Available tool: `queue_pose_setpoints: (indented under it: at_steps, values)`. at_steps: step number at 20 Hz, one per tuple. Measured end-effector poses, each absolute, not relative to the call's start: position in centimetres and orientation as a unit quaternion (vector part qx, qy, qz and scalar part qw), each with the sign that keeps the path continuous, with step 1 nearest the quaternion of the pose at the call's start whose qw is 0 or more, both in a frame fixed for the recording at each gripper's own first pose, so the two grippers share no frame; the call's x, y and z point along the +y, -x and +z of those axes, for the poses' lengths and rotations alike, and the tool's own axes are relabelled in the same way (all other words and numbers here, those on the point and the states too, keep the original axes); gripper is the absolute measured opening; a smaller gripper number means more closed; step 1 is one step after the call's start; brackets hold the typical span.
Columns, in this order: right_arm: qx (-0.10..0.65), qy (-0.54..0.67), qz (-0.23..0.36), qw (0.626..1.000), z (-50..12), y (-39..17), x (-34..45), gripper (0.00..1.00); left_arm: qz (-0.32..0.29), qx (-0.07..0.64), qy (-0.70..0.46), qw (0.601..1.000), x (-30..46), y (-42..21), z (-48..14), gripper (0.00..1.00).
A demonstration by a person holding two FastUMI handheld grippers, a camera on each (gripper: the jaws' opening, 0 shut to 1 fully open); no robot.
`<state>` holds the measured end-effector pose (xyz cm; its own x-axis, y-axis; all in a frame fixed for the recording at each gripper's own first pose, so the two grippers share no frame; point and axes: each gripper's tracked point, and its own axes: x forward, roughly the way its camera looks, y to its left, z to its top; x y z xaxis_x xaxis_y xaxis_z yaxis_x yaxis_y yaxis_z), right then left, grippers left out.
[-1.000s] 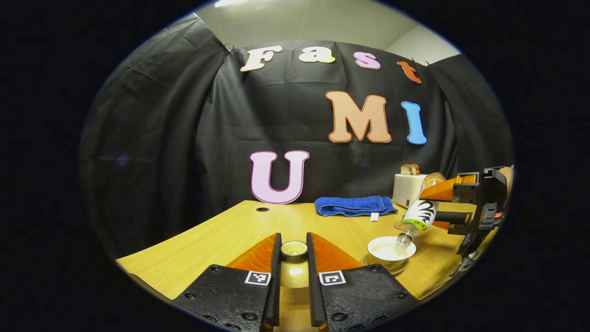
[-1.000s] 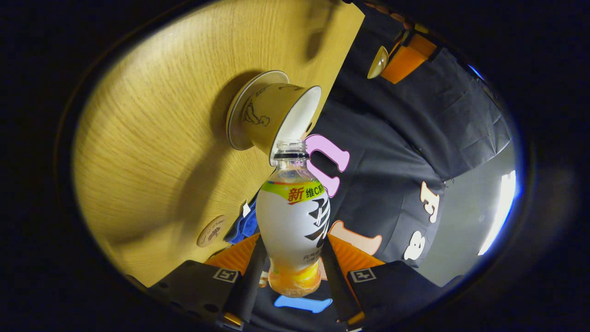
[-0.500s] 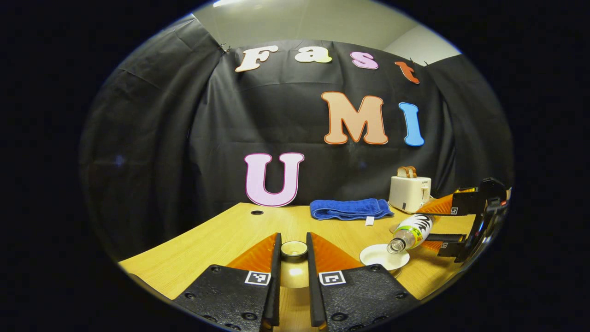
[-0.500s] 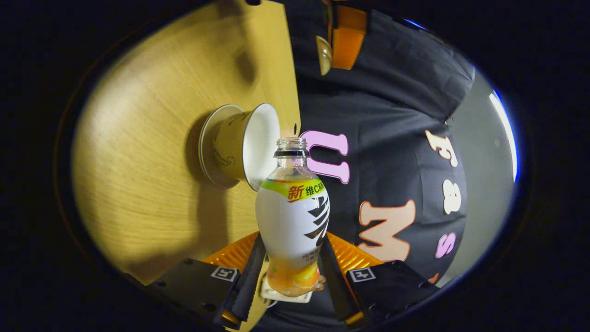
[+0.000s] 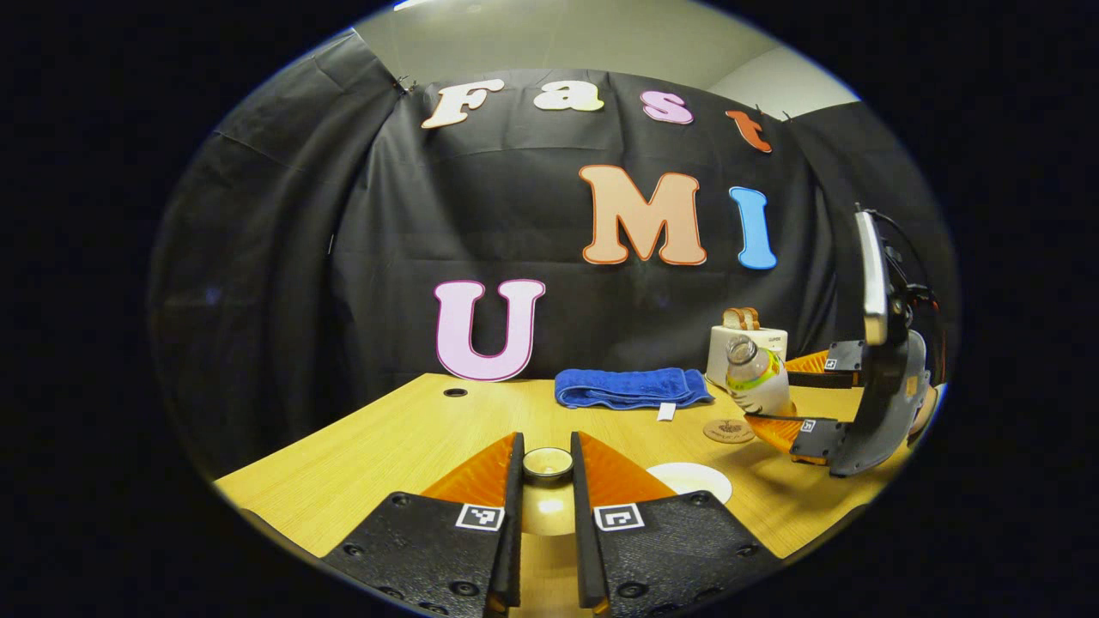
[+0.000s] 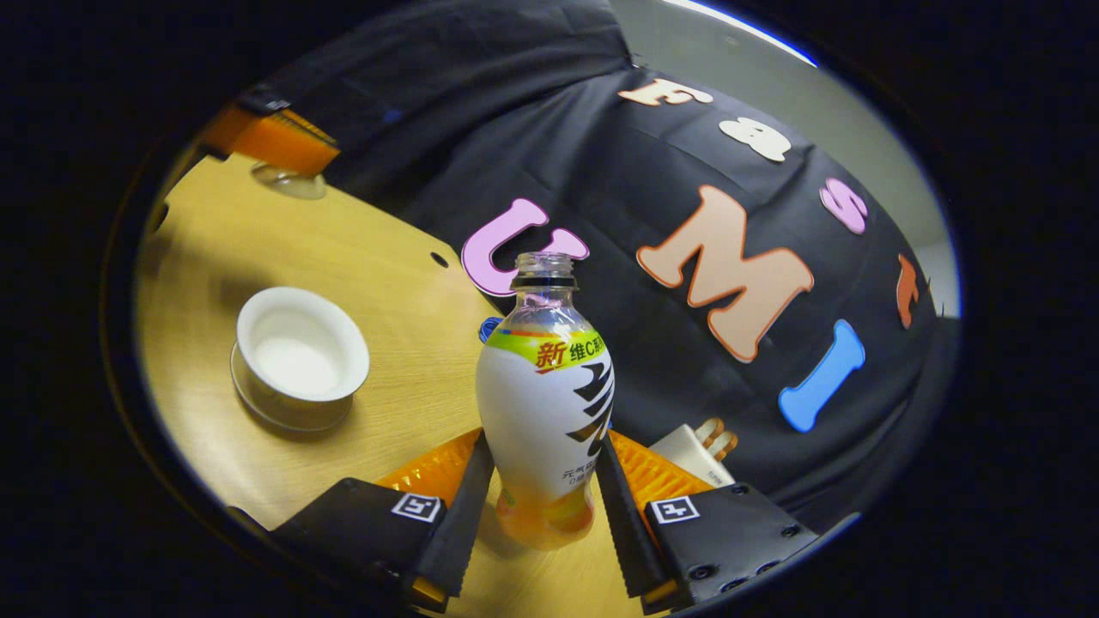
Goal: Open the teacup lid with one hand, grasp the water bottle and pour water into the teacup with the other hand; after pouring, place the water bottle on the coaster and then close the teacup lid.
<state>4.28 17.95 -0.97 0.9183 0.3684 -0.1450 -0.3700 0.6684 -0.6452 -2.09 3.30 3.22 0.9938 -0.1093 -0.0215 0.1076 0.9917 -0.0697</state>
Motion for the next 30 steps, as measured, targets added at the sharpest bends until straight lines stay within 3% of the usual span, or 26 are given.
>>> queue_pose_setpoints:
  at_steps: [6, 10, 20, 25, 30]
  values:
    - [0.055, 0.19, 0.211, 0.957, -1.5, -7.7, 17.0, 0.75, -0.061, 0.01, 0.033, 0.998, 2.5, 2.1, 3.6, 0.23]
    - [0.076, 0.105, 0.197, 0.972, -1.6, -9.5, 15.8, 0.72, -0.07, 0.0, 0.033, 0.997, 1.8, 2.7, 4.6, 0.23]
    - [0.088, 0.018, 0.164, 0.982, -2.9, -14.6, 13.7, 0.73, -0.096, 0.003, 0.046, 0.994, -0.1, 3.2, 4.7, 0.23]
    - [0.048, -0.011, 0.15, 0.987, -1.2, -15.2, 13.4, 0.73, -0.093, 0.005, 0.044, 0.995, 0.0, 3.5, 4.7, 0.23]
    - [0.072, -0.033, 0.15, 0.986, -3.3, -15.2, 13.2, 0.73, -0.099, 0.004, 0.054, 0.994, -0.8, 3.5, 4.8, 0.23]
